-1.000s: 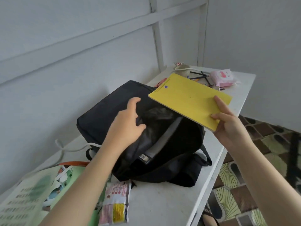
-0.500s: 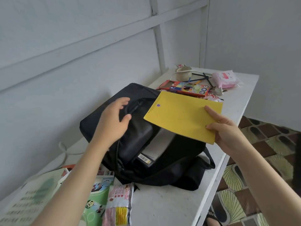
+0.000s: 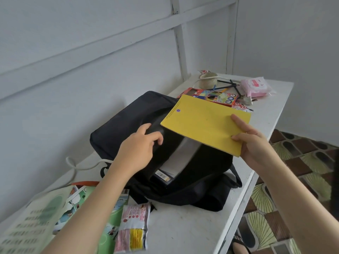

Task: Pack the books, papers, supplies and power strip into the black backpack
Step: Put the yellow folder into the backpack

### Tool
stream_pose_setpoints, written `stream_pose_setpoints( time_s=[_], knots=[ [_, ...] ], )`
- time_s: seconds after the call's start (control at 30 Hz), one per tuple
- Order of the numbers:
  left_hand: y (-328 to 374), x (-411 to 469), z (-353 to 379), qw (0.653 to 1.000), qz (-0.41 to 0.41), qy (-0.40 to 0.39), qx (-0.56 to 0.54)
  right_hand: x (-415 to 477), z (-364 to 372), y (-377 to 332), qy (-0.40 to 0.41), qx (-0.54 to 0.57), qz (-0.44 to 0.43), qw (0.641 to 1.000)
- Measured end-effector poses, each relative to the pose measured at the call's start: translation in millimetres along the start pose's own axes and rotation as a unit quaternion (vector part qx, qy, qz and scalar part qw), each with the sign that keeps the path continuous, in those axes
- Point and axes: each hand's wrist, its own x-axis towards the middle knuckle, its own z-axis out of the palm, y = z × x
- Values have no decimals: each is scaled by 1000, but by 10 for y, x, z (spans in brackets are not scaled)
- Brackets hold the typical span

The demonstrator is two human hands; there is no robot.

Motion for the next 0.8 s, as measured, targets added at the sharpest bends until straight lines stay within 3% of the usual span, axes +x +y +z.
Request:
stream_pose_setpoints(
  time_s=[0.3,0.43,0.6,0.8],
  knots=[
    [-96,123,-246,988,-55,-142,-32,-44,-136,-40,-2,-8,5,1000],
    [-207,215,-437,985,-79,-109,-109,-48,-239,-91,-49,-49,33,997],
    [-217,245,-541,991,-72,-45,-106,-78,-291,-126,-133,-61,89,985],
    [-220,195,-624,993,-56,-1,-107,-9,-47,-33,-126,-63,103,985]
  ],
)
